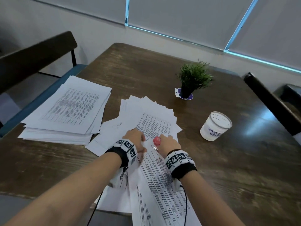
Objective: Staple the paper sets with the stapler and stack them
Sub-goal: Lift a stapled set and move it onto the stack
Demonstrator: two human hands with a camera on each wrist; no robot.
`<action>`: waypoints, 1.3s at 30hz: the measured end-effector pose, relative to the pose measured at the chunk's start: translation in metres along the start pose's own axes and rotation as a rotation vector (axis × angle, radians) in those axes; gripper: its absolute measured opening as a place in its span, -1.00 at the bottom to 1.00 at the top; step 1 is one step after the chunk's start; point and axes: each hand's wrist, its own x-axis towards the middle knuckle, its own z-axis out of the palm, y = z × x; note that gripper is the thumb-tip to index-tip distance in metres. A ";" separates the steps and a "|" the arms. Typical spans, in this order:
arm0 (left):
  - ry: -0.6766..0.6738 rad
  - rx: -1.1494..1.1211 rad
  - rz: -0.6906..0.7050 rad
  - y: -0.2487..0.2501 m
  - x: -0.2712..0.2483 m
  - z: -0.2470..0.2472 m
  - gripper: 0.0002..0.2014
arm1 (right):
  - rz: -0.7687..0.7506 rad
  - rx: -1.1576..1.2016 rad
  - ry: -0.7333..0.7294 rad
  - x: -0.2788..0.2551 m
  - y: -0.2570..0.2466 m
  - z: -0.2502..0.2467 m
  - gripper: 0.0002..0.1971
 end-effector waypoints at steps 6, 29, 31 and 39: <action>0.075 -0.041 0.043 -0.015 -0.006 0.013 -0.53 | 0.019 0.012 0.028 -0.012 0.003 0.004 -0.60; 0.122 0.304 0.051 0.009 -0.052 0.026 -0.49 | -0.159 -0.142 0.089 -0.061 -0.003 0.010 -0.56; 0.110 0.353 0.026 0.011 -0.064 0.029 -0.47 | -0.198 -0.193 0.082 -0.073 -0.001 0.012 -0.56; 0.112 0.388 0.027 0.016 -0.092 0.035 -0.54 | -0.283 -0.324 0.102 -0.081 -0.009 0.011 -0.61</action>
